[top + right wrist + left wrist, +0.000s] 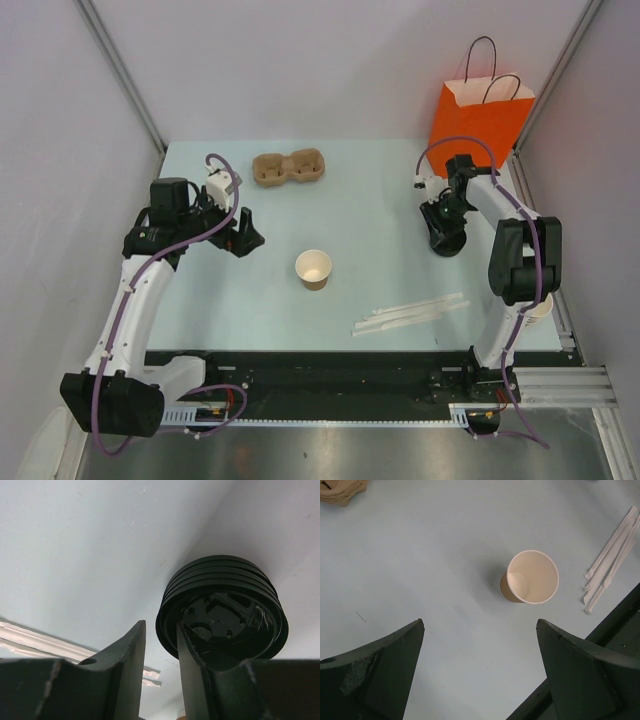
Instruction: Pack the takeout coffee
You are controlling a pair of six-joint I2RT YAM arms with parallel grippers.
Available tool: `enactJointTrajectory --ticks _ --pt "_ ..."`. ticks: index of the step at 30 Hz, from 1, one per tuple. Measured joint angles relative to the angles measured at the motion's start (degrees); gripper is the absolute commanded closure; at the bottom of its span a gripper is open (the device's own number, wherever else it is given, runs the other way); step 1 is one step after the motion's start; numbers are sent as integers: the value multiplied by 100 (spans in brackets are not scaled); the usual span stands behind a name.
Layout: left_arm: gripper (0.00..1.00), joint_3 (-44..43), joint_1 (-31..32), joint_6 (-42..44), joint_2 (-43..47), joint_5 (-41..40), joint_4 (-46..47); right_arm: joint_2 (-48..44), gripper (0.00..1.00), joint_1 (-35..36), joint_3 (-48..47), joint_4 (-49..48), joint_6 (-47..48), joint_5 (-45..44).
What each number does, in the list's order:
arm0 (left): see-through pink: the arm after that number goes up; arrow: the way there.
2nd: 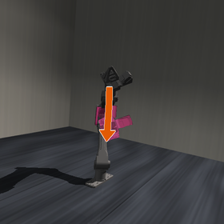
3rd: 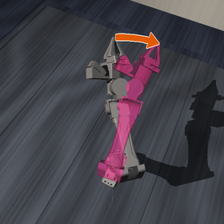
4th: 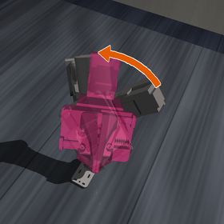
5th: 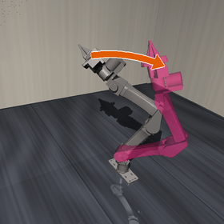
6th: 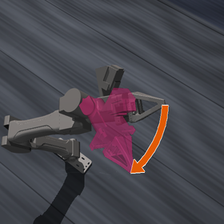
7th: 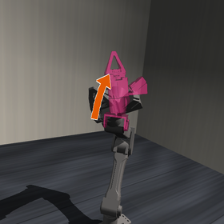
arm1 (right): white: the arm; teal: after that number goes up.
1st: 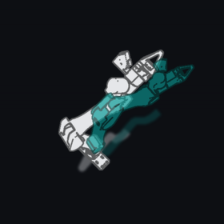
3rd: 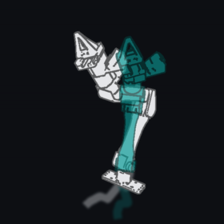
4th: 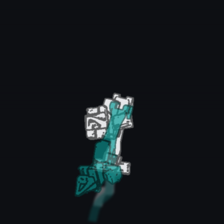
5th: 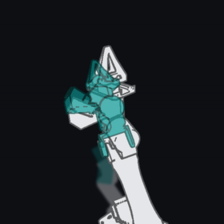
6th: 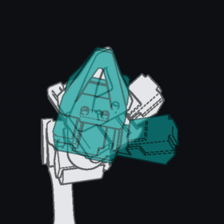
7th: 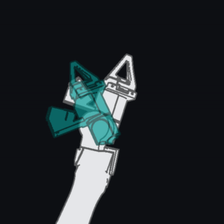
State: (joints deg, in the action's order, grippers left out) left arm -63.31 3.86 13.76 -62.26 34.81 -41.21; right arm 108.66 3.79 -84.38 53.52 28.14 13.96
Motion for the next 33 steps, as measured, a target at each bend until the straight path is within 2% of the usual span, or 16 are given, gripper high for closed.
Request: enactJointTrajectory --ticks 7,16,23,33 --pt "0 0 2 2 0 -17 0 63 69 -4 0 -9 0 0" --pt "0 0 4 2 -2 -22 2 68 81 -66 0 -28 -4 11" --pt "1 0 11 4 -2 -33 0 68 100 -122 0 -20 0 142" --pt "1 0 15 33 -52 -33 -7 50 100 -271 -55 219 4 361"
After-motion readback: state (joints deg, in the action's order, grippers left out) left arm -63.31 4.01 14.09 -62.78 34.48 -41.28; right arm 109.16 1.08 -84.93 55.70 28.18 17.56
